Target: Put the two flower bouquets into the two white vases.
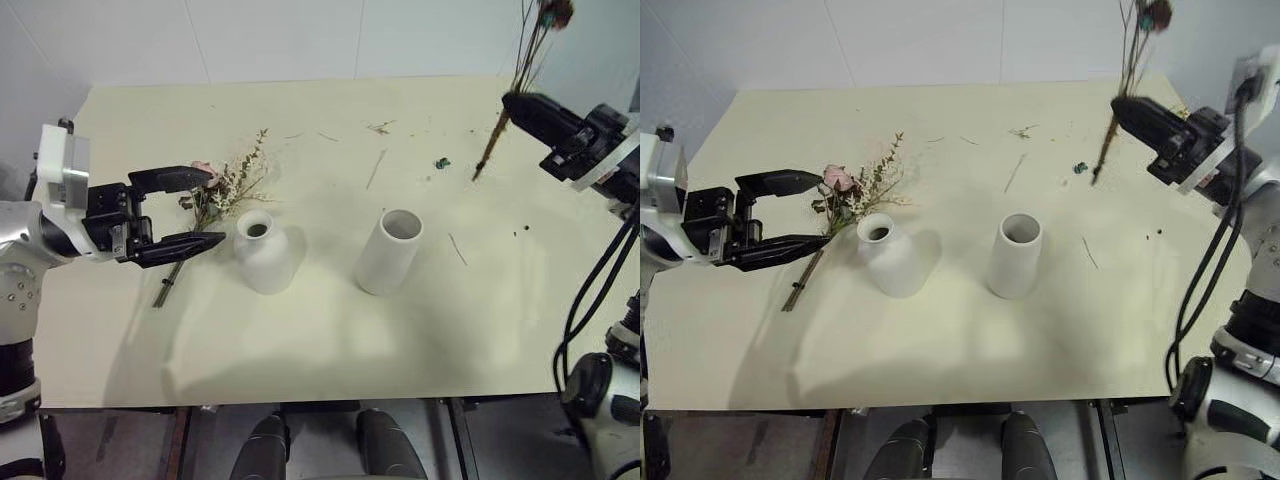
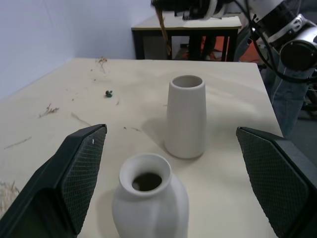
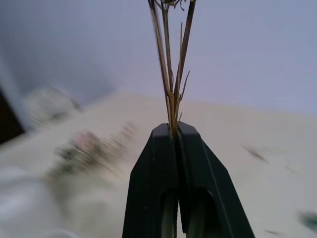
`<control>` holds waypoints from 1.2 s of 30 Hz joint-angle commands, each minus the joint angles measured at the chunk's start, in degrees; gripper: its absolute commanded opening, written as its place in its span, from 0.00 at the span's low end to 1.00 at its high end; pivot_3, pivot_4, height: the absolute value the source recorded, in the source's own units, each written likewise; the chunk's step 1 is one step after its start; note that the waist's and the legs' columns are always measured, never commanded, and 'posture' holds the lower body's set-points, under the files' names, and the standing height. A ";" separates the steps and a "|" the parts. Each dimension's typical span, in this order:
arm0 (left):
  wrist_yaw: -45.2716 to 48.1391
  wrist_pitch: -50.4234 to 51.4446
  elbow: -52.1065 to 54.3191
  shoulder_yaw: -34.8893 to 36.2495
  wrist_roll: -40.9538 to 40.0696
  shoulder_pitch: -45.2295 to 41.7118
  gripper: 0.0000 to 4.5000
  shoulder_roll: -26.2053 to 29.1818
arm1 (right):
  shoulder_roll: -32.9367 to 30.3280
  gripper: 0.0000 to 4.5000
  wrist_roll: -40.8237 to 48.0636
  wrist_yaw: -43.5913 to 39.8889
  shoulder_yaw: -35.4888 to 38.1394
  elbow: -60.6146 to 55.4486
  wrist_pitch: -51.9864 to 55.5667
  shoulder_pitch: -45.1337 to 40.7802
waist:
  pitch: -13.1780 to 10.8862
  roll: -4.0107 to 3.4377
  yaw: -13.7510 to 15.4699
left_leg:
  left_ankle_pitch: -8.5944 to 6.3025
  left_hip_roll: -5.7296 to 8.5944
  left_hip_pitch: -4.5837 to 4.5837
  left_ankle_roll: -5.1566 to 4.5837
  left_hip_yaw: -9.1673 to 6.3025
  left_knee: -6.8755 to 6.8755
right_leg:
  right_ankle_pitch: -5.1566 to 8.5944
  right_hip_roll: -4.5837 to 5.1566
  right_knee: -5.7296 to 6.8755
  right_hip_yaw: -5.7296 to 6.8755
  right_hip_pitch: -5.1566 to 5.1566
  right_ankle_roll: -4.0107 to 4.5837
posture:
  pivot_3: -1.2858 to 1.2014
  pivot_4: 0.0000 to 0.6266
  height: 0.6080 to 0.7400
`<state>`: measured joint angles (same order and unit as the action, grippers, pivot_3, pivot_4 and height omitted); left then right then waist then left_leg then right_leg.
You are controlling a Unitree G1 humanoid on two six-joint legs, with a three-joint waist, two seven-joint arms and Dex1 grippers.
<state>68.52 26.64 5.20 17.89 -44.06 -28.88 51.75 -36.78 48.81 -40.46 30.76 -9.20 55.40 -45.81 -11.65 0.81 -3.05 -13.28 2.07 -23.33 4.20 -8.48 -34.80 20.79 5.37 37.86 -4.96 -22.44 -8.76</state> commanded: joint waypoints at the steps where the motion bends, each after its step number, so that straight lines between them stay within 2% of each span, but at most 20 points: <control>1: 1.53 -1.58 -2.04 -0.59 1.26 -2.37 1.00 0.19 | 1.76 0.00 11.59 6.29 2.15 -8.76 4.10 -0.44 | 0.00 0.00 -0.04 | 0.00 0.00 0.00 0.00 0.00 0.00 | 0.00 0.00 0.00 0.00 0.00 0.00 | 0.52 0.24 1.00; 3: 2.27 -1.74 -3.28 -1.36 1.77 -3.88 1.00 0.34 | 2.88 0.00 15.91 8.27 0.33 -12.44 4.96 0.74 | 0.00 0.00 -0.01 | 0.00 0.00 0.00 -0.01 -0.02 0.00 | 0.00 0.01 0.00 0.00 0.00 0.00 | 0.52 0.24 1.00; 6: 3.18 -2.13 -4.88 -2.01 2.50 -5.45 1.00 0.38 | 4.12 0.00 17.93 9.78 -2.31 -14.48 3.68 2.39 | 0.00 0.00 -0.06 | 0.00 0.00 0.00 -0.01 -0.03 -0.01 | 0.00 0.01 0.00 0.00 0.00 0.00 | 0.52 0.24 1.00; 12: 3.10 -2.02 -4.98 -2.51 2.72 -6.56 1.00 -0.31 | 5.00 0.00 11.01 6.17 -8.91 -14.19 -4.77 9.24 | 0.02 0.04 -0.03 | -0.01 0.03 -0.01 -0.03 -0.03 -0.06 | 0.00 0.02 0.02 0.00 -0.01 0.00 | 0.52 0.24 1.00; 16: 2.37 -1.55 -3.88 -1.58 2.32 -6.09 1.00 -0.07 | 5.29 0.00 1.63 1.28 -14.29 -11.79 -14.87 13.51 | 0.03 0.05 -0.17 | -0.02 0.01 0.00 -0.03 -0.02 -0.08 | 0.00 -0.01 0.05 -0.01 -0.01 -0.01 | 0.52 0.24 1.00; 24: 1.36 -1.23 -2.92 -0.32 2.01 -5.50 1.00 0.13 | 6.96 0.00 -0.53 -1.58 -17.00 -11.10 -20.56 17.44 | 0.03 0.05 -0.09 | -0.02 0.01 0.00 -0.03 -0.06 -0.12 | -0.01 -0.01 0.07 0.00 0.01 -0.01 | 0.52 0.24 1.00; 28: 1.09 -1.47 -2.99 0.04 2.31 -5.66 1.00 0.55 | 7.57 0.21 -1.98 -1.17 -17.54 -12.83 -23.57 19.38 | 0.02 0.05 -0.14 | -0.02 0.02 0.00 -0.03 -0.05 -0.11 | -0.01 0.00 0.06 -0.01 0.00 -0.01 | 0.52 0.24 1.00; 33: 1.87 -2.89 -5.98 0.28 4.05 -6.67 1.00 2.00 | 3.79 0.58 -4.08 -3.30 -16.53 -14.05 -25.66 21.51 | 0.03 0.05 0.03 | -0.02 0.02 0.00 -0.03 -0.06 -0.13 | -0.01 -0.01 0.07 0.00 0.01 -0.01 | 0.52 0.24 1.00; 36: 0.85 -3.03 -10.43 -1.26 6.84 -9.62 1.00 3.25 | -0.73 0.83 -4.39 -5.52 -13.74 -11.12 -26.10 20.45 | 0.00 0.09 0.13 | -0.02 0.05 0.00 -0.03 -0.06 -0.15 | -0.01 0.01 0.07 0.00 0.03 -0.02 | 0.52 0.24 1.00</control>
<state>69.95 24.40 -3.85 15.69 -38.71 -36.54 52.93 -35.12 44.31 -44.44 13.80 -20.56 30.86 -24.16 -11.64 0.90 -2.92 -13.30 2.11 -23.32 4.17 -8.54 -34.98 20.77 5.36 37.93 -4.96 -22.39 -8.77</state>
